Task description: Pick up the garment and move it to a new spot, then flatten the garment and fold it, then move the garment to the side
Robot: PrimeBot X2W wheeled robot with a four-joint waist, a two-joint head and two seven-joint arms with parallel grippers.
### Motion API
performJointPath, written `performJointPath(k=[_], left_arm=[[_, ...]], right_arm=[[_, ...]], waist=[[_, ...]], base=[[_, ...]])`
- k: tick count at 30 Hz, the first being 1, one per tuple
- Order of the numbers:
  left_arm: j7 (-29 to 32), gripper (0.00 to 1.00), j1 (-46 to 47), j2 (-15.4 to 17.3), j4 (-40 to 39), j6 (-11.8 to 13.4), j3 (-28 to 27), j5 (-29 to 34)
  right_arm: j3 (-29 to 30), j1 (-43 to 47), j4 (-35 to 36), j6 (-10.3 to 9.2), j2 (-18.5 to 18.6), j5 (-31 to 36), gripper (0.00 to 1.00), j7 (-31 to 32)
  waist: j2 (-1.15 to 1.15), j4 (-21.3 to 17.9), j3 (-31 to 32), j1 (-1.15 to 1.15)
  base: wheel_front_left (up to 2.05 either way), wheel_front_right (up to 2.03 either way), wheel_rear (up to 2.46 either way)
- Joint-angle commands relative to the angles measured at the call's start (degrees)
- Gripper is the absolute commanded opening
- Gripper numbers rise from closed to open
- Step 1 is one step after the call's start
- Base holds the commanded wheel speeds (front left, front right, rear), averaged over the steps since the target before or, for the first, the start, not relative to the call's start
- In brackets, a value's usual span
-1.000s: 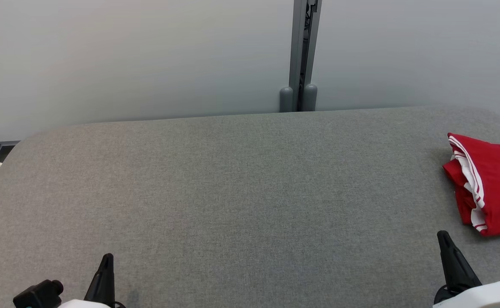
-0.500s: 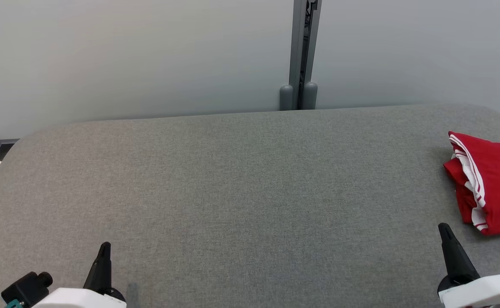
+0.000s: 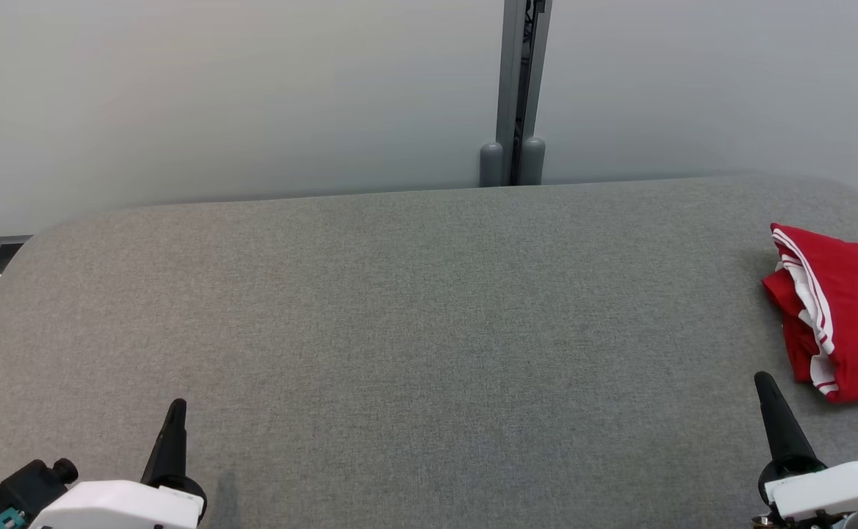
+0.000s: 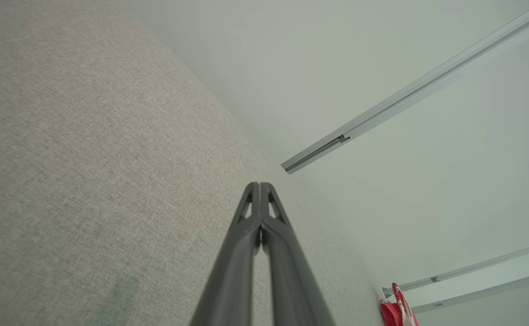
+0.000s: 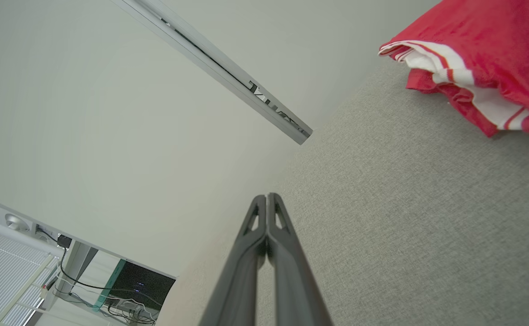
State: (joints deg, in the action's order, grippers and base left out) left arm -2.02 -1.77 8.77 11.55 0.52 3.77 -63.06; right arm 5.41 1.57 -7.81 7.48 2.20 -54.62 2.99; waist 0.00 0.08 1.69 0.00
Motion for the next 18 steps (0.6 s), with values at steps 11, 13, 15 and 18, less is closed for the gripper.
performJointPath(k=[11,13,15,18], left_arm=[[1.9,0.00,3.3,-0.9,0.2,-2.1,-2.7,-7.1],[2.1,0.00,3.4,-1.1,0.2,-2.4,-3.0,-8.0],[2.5,0.00,3.6,-1.3,0.4,-2.6,-3.3,-8.9],[2.8,0.00,4.0,-1.6,0.5,-2.9,-3.8,-10.3]], right_arm=[[0.5,-2.9,-1.0,0.02,0.6,-9.1,0.00,1.0],[0.5,-3.1,-1.2,0.02,0.6,-10.2,0.00,1.1],[0.6,-3.4,-1.4,0.02,0.7,-11.4,0.00,1.2],[0.6,-3.8,-1.7,0.02,0.7,-13.2,0.00,1.4]], waist=[[0.00,0.0,-0.3,0.00],[0.00,0.0,-0.4,0.00],[0.00,0.0,-0.4,0.00],[0.00,0.0,-0.5,0.00]], base=[[0.00,0.00,0.00],[0.00,0.00,0.00],[0.00,0.00,0.00],[0.00,0.00,0.00]])
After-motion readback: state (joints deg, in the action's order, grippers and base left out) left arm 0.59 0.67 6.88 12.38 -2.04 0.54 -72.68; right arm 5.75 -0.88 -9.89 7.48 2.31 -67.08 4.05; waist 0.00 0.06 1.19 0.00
